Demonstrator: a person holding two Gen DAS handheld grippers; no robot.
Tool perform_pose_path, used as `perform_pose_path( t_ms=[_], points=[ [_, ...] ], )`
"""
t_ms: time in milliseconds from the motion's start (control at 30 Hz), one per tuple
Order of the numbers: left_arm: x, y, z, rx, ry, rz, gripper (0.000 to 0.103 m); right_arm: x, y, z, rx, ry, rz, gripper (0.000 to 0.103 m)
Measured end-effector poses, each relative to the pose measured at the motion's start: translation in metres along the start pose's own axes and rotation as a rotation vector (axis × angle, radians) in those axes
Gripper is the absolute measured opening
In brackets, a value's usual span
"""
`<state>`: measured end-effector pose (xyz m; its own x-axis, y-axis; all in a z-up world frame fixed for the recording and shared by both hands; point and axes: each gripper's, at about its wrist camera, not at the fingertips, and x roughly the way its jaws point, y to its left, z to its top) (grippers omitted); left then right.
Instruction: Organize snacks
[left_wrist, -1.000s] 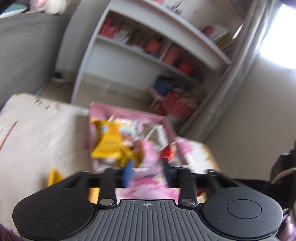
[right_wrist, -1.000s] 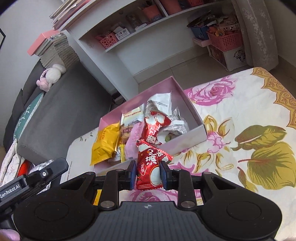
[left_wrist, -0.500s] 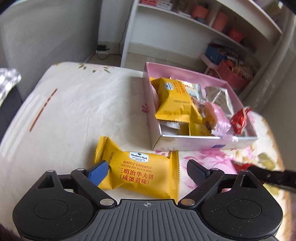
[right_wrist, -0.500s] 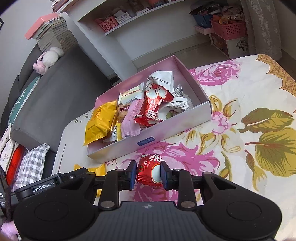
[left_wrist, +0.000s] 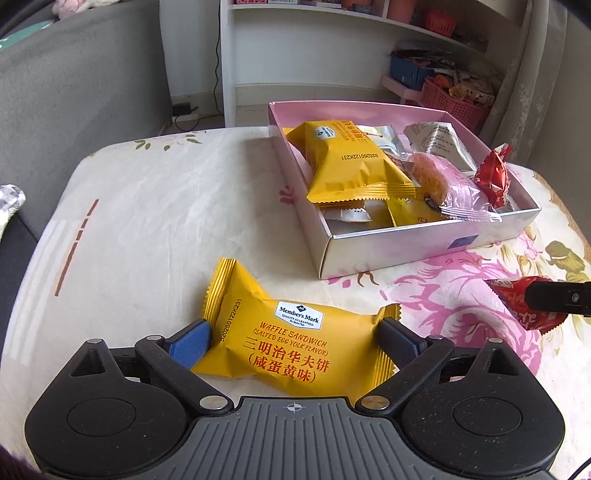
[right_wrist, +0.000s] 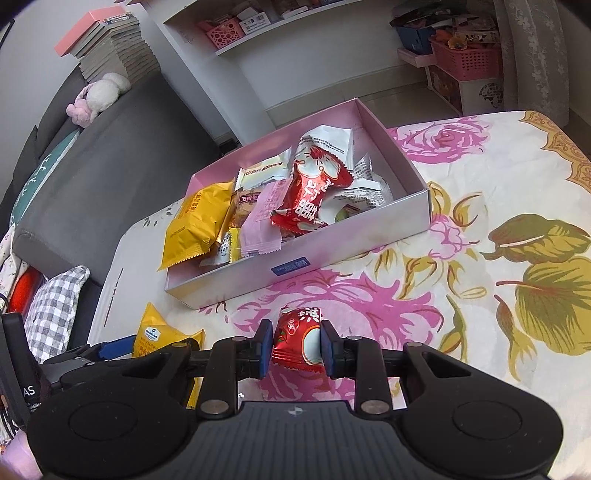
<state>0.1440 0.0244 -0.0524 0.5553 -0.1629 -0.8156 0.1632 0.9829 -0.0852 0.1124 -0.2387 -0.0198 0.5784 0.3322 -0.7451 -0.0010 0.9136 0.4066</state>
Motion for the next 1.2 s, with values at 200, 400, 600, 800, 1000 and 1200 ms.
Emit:
perform_pose_path(
  t_ms=[200, 400, 600, 800, 1000, 1200],
  points=[
    [-0.011, 0.007, 0.001, -0.024, -0.037, -0.049, 0.077, -0.001, 0.003, -0.002, -0.011, -0.001, 0.004, 0.019],
    [-0.022, 0.020, 0.003, -0.089, -0.058, -0.101, 0.074, -0.007, 0.003, 0.000, -0.003, -0.017, 0.018, 0.019],
    [-0.051, 0.021, 0.021, -0.113, -0.156, -0.145, 0.074, -0.020, 0.006, 0.015, 0.018, -0.061, 0.043, 0.019],
    [-0.058, -0.005, 0.056, -0.051, -0.238, -0.209, 0.075, -0.019, 0.016, 0.045, 0.000, -0.121, 0.042, 0.019],
    [-0.043, -0.036, 0.095, 0.030, -0.288, -0.250, 0.075, -0.008, 0.016, 0.080, -0.017, -0.173, 0.027, 0.019],
    [-0.011, -0.064, 0.118, 0.137, -0.306, -0.228, 0.076, 0.006, -0.001, 0.104, 0.002, -0.201, 0.012, 0.020]
  ],
)
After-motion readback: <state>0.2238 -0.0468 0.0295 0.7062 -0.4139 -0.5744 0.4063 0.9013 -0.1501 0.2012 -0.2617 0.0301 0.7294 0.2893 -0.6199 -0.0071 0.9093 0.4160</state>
